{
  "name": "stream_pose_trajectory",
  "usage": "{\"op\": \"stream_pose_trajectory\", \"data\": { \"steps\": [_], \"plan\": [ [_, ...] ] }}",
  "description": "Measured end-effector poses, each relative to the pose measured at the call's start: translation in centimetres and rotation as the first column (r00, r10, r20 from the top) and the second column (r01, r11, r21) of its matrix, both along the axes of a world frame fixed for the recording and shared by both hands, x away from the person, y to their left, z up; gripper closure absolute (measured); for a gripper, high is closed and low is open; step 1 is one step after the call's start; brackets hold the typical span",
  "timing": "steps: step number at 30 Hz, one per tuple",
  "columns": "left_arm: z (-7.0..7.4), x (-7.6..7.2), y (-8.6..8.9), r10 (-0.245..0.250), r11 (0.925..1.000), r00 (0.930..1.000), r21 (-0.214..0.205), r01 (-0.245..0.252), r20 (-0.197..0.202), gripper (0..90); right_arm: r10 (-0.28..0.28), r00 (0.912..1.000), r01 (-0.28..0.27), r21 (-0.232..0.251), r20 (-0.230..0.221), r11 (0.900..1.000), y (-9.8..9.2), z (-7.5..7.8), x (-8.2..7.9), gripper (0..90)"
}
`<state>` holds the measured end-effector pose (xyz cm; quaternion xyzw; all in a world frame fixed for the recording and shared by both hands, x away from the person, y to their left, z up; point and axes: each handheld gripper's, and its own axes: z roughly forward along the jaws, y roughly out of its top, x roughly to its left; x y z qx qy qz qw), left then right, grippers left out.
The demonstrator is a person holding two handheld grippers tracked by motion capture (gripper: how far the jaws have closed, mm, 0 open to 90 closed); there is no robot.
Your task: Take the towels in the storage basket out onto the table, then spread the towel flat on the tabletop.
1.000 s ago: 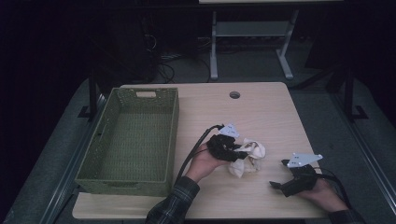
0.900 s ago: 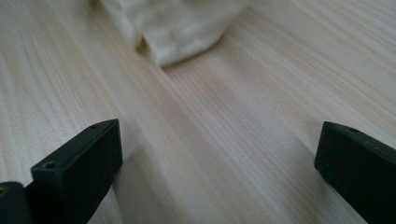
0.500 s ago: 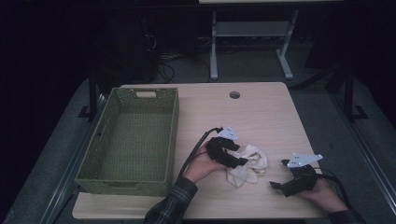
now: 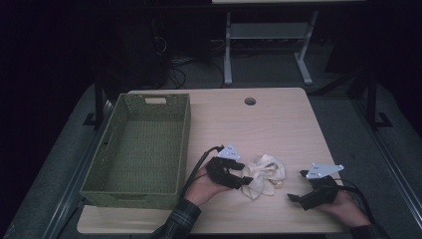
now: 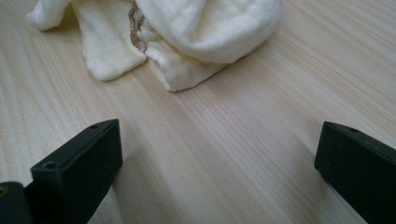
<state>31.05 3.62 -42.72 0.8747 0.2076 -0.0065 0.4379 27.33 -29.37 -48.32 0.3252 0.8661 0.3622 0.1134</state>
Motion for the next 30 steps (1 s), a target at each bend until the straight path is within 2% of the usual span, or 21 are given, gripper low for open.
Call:
{"op": "stream_pose_trajectory", "data": {
  "steps": [3, 9, 11, 14, 18, 21, 23, 24, 25, 27, 28, 30],
  "plan": [
    [-0.7, -0.6, -0.1, -0.002, 1.0, 0.9999, 0.003, 0.002, -0.01, 43.8, 0.0, 1.0, 0.0, -0.001, 0.0, 1.0, 0.0, 0.0, 0.0, 0.4],
    [-1.3, -0.9, -1.0, -0.035, 0.9993, 0.9994, 0.015, 0.035, -0.007, 49.1, 0.0, 1.0, 0.0, -0.001, 0.001, 1.0, 0.0, 0.0, 0.0, 0.4],
    [-1.6, -1.0, -1.4, -0.042, 0.9986, 0.9991, 0.031, 0.042, -0.004, 50.6, 0.0, 1.0, 0.0, -0.001, 0.001, 1.0, 0.0, 0.0, 0.0, 0.4],
    [-1.7, -1.0, -1.6, -0.046, 0.9977, 0.999, 0.051, 0.045, 0.004, 63.9, 0.0, 1.0, 0.0, -0.001, 0.0, 1.0, 0.0, 0.0, 0.0, 0.4],
    [-1.4, -0.6, -1.6, -0.029, 0.9988, 0.9996, 0.038, 0.03, -0.003, 83.8, -0.001, 1.0, 0.001, 0.0, 0.001, 1.0, 0.0, 0.0, 0.0, 0.5],
    [-0.5, -0.3, -1.3, -0.015, 0.9999, 0.9999, 0.004, 0.015, 0.007, 87.8, 0.002, 1.0, -0.002, -0.012, -0.004, 0.9999, 0.1, 0.1, 0.1, 1.2],
    [0.1, 0.0, -1.0, -0.001, 1.0, 0.9997, -0.003, 0.001, 0.025, 87.9, 0.001, 0.9998, -0.001, -0.022, -0.018, 0.9998, 0.2, 0.6, 0.1, 16.1],
    [0.4, 0.2, -0.9, 0.006, 0.9999, 0.9995, -0.013, -0.006, 0.03, 87.9, -0.001, 1.0, 0.001, -0.02, -0.003, 0.9998, 0.2, 0.8, -0.1, 21.0],
    [0.7, 0.3, -0.8, 0.017, 0.9997, 0.9992, -0.018, -0.016, 0.035, 88.0, -0.005, 0.9999, 0.005, -0.028, 0.012, 0.9996, 0.3, 0.9, -0.2, 22.3],
    [1.0, 0.6, -0.7, 0.031, 0.9991, 0.9989, -0.031, -0.03, 0.034, 88.0, -0.009, 0.9999, 0.009, -0.04, 0.015, 0.9992, 0.4, 1.1, -0.3, 24.8],
    [1.3, 0.8, -0.7, 0.044, 0.9982, 0.9982, -0.041, -0.043, 0.041, 88.0, 0.002, 1.0, -0.002, -0.013, 0.008, 0.9999, 0.4, 1.5, -0.3, 32.1],
    [1.8, 1.1, -0.7, 0.057, 0.9976, 0.9969, -0.043, -0.055, 0.054, 88.0, 0.011, 0.9999, -0.011, 0.009, 0.003, 0.9999, 0.4, 1.8, -0.1, 35.3]
  ]
}}
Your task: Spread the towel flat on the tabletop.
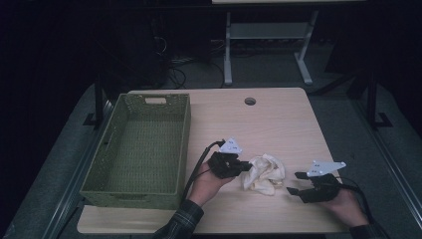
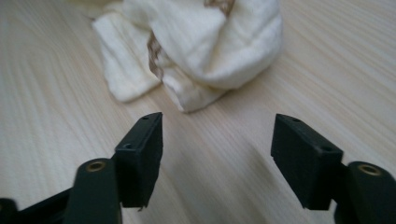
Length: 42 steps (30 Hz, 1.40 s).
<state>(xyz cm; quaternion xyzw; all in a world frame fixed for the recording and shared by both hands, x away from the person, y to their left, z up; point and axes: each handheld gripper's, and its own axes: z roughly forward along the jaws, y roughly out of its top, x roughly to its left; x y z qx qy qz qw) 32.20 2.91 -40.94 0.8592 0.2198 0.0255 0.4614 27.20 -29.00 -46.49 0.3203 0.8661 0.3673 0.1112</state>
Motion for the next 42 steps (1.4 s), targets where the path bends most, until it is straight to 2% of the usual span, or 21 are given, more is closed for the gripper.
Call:
{"op": "stream_pose_trajectory", "data": {
  "steps": [2, 3, 6, 7, 8, 10, 11, 14, 21, 25, 28, 29, 32, 33, 34, 36, 39, 42],
  "plan": [
    [0.3, 0.2, 0.0, 0.015, 0.9999, 0.9999, -0.007, -0.014, 0.005, 88.0, 0.005, 1.0, -0.005, 0.011, -0.007, 0.9999, 0.0, 0.3, 0.1, 38.4],
    [0.6, 0.5, 0.0, 0.024, 0.9997, 0.9996, -0.004, -0.024, 0.011, 88.0, 0.026, 0.9995, -0.025, 0.049, -0.021, 0.9985, 0.0, 0.8, 0.4, 43.8],
    [0.8, 1.1, -0.1, 0.045, 0.9989, 0.999, -0.011, -0.044, 0.008, 88.0, 0.045, 0.9984, -0.042, 0.084, -0.035, 0.9956, 0.3, 1.5, 0.7, 49.7],
    [0.8, 1.1, -0.1, 0.045, 0.9989, 0.999, -0.011, -0.044, 0.008, 88.0, 0.064, 0.9975, -0.061, 0.091, -0.031, 0.994, 0.5, 1.7, 0.8, 51.6],
    [0.7, 1.5, -0.2, 0.065, 0.9978, 0.9978, -0.009, -0.065, 0.007, 88.0, 0.078, 0.9968, -0.075, 0.097, -0.02, 0.9924, 0.9, 2.0, 0.8, 53.3],
    [0.7, 1.6, -0.2, 0.074, 0.9972, 0.9972, -0.009, -0.074, 0.01, 88.0, 0.087, 0.9961, -0.085, 0.102, -0.011, 0.9911, 1.2, 2.1, 0.9, 54.9],
    [0.6, 2.0, -0.3, 0.096, 0.9954, 0.9953, -0.004, -0.096, 0.009, 88.0, 0.121, 0.9926, -0.121, 0.114, 0.005, 0.9861, 2.1, 2.5, 1.0, 58.4],
    [0.4, 2.3, -0.4, 0.108, 0.9941, 0.994, 0.006, -0.108, 0.017, 87.9, 0.159, 0.9871, -0.16, 0.124, 0.015, 0.9793, 3.4, 2.7, 1.2, 60.7],
    [-0.4, 2.2, -0.2, 0.122, 0.9923, 0.9924, 0.02, -0.122, 0.019, 87.9, 0.192, 0.981, -0.194, 0.111, 0.025, 0.9747, 6.2, 2.4, 1.9, 60.9],
    [-0.8, 2.0, 0.0, 0.126, 0.9917, 0.9918, 0.021, -0.127, 0.019, 87.9, 0.197, 0.98, -0.199, 0.08, 0.026, 0.9768, 7.3, 1.8, 2.1, 61.2],
    [-1.1, 1.8, 0.1, 0.123, 0.992, 0.9923, 0.027, -0.123, 0.017, 87.9, 0.193, 0.9803, -0.195, 0.061, 0.044, 0.9788, 8.0, 1.5, 2.5, 66.1],
    [-1.2, 1.8, 0.1, 0.121, 0.9921, 0.9925, 0.029, -0.122, 0.014, 87.9, 0.185, 0.9813, -0.187, 0.039, 0.053, 0.9816, 8.3, 1.2, 2.7, 70.0],
    [-1.4, 1.8, 0.0, 0.117, 0.9927, 0.993, 0.027, -0.118, 0.013, 87.9, 0.181, 0.9822, -0.182, 0.016, 0.051, 0.9832, 8.6, 0.9, 2.9, 71.5],
    [-1.5, 1.7, 0.0, 0.116, 0.9928, 0.9932, 0.029, -0.116, 0.01, 87.9, 0.177, 0.9831, -0.177, 0.002, 0.049, 0.9842, 8.8, 0.6, 3.1, 79.7],
    [-1.6, 1.7, -0.1, 0.114, 0.9929, 0.9934, 0.032, -0.114, 0.009, 87.9, 0.176, 0.9832, -0.176, -0.005, 0.048, 0.9844, 8.8, 0.5, 3.1, 82.4],
    [-1.8, 1.7, -0.1, 0.11, 0.9932, 0.9939, 0.038, -0.11, 0.006, 87.9, 0.173, 0.9838, -0.173, -0.004, 0.046, 0.9849, 8.7, 0.3, 3.3, 87.9],
    [-1.8, 1.7, 0.0, 0.114, 0.9928, 0.9935, 0.037, -0.114, 0.005, 87.9, 0.167, 0.9852, -0.167, 0.017, 0.042, 0.9858, 8.3, 0.6, 3.4, 89.2],
    [-1.4, 1.7, 0.3, 0.118, 0.9926, 0.9929, 0.028, -0.118, 0.015, 87.9, 0.165, 0.9853, -0.168, 0.059, 0.043, 0.984, 7.6, 1.2, 3.4, 89.2]
  ]
}}
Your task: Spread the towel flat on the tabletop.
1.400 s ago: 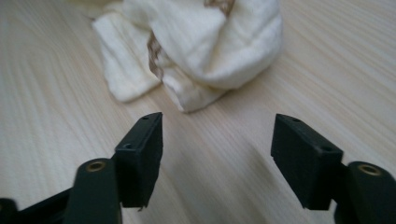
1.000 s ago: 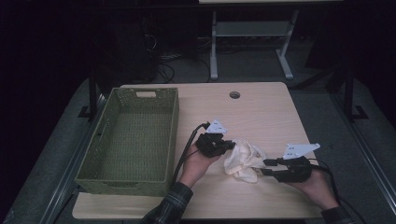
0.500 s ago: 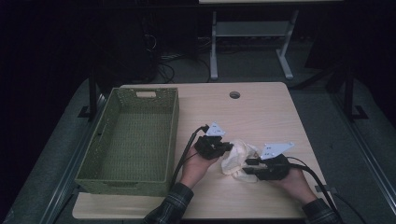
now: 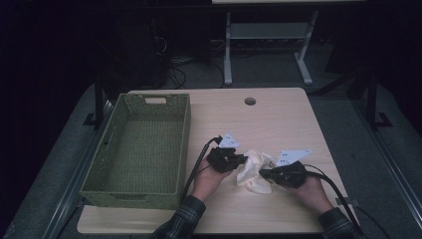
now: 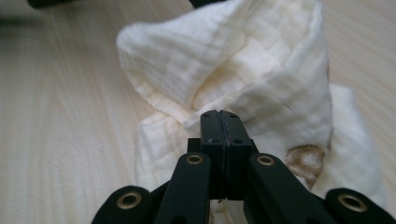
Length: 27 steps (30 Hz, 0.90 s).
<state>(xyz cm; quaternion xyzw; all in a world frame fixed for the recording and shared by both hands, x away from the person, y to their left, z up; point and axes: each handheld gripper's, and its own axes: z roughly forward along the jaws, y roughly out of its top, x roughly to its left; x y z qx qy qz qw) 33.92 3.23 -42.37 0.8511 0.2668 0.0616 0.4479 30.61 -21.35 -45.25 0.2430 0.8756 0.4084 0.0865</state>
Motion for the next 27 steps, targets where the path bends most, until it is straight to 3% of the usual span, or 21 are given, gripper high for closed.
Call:
{"op": "stream_pose_trajectory", "data": {
  "steps": [7, 12, 16, 19, 27],
  "plan": [
    [1.2, 0.1, 0.7, 0.025, 0.9988, 0.9996, -0.043, -0.025, 0.016, 87.9, -0.016, 0.9993, 0.013, 0.091, 0.033, 0.9958, -2.1, 2.7, 0.2, 89.2],
    [2.0, 0.4, 0.7, 0.053, 0.9976, 0.9981, -0.046, -0.051, 0.033, 88.0, -0.075, 0.996, 0.068, 0.13, 0.049, 0.9892, -4.5, 3.8, 1.1, 89.3],
    [1.7, 0.7, 0.8, 0.066, 0.9972, 0.9974, -0.036, -0.065, 0.031, 88.0, -0.13, 0.9902, 0.12, 0.164, 0.051, 0.9792, -6.8, 4.4, 2.0, 89.3],
    [1.2, 0.8, 0.7, 0.065, 0.9976, 0.9977, -0.024, -0.065, 0.019, 88.0, -0.18, 0.9831, 0.172, 0.185, 0.031, 0.9676, -8.7, 4.2, 3.0, 89.5],
    [0.1, 0.9, -0.1, 0.041, 0.9988, 0.9991, 0.025, -0.041, -0.007, 88.0, -0.243, 0.9688, 0.248, 0.144, -0.049, 0.9581, -10.0, 1.5, 5.7, 86.3]
  ]
}}
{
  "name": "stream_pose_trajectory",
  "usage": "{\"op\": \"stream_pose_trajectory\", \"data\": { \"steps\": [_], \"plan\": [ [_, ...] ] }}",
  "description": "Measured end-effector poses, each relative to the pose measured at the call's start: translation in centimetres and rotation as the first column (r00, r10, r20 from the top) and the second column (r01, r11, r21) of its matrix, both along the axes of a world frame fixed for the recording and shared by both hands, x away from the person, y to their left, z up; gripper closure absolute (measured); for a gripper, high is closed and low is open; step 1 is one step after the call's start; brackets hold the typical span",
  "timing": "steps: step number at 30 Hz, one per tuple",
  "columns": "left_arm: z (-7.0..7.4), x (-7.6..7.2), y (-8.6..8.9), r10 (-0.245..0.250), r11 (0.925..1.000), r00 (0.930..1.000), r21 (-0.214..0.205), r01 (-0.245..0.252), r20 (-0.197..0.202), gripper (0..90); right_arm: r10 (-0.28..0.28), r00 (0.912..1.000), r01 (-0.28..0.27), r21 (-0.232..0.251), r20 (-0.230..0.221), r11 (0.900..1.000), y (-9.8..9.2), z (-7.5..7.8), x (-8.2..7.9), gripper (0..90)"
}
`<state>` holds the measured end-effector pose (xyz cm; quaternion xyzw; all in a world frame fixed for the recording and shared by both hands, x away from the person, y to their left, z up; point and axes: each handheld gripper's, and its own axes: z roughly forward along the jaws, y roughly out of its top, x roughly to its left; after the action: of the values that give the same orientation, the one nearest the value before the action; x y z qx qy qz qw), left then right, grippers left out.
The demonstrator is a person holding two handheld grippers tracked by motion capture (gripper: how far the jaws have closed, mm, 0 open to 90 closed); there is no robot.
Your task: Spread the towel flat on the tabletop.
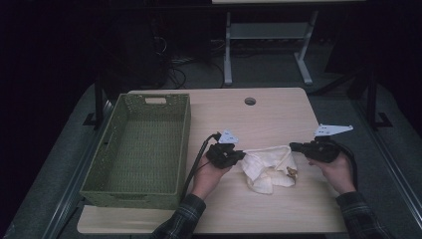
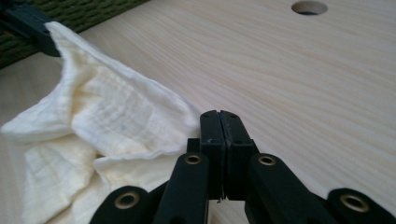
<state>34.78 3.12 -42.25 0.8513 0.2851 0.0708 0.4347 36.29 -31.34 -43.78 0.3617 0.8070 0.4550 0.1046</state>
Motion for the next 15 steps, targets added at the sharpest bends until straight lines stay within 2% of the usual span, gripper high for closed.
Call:
{"op": "stream_pose_trajectory", "data": {
  "steps": [4, 6, 9, 12, 15],
  "plan": [
    [-0.3, 0.0, -0.2, -0.002, 1.0, 1.0, 0.004, 0.002, -0.005, 88.0, 0.005, 1.0, -0.005, 0.016, 0.005, 0.9999, -0.2, 0.6, -0.8, 76.4],
    [-0.4, 0.0, -0.2, -0.001, 1.0, 1.0, 0.0, 0.001, -0.01, 88.0, 0.018, 0.9996, -0.018, 0.018, 0.021, 0.9997, -0.2, 1.1, -1.5, 75.6],
    [-0.5, 0.0, -0.1, -0.008, 0.9999, 0.9999, 0.015, 0.009, -0.012, 87.9, 0.05, 0.9986, -0.051, 0.035, 0.017, 0.9981, 0.3, 1.5, -3.0, 75.5],
    [-0.5, 0.0, -0.1, -0.004, 0.9999, 0.9999, 0.011, 0.004, -0.013, 87.9, 0.092, 0.9958, -0.092, 0.022, -0.002, 0.9955, 1.4, 0.9, -4.0, 74.9],
    [-0.6, -0.1, -0.1, -0.004, 0.9999, 0.9999, 0.011, 0.004, -0.011, 87.9, 0.13, 0.9911, -0.131, -0.03, -0.028, 0.9909, 3.1, -0.3, -4.9, 73.4]
  ]
}}
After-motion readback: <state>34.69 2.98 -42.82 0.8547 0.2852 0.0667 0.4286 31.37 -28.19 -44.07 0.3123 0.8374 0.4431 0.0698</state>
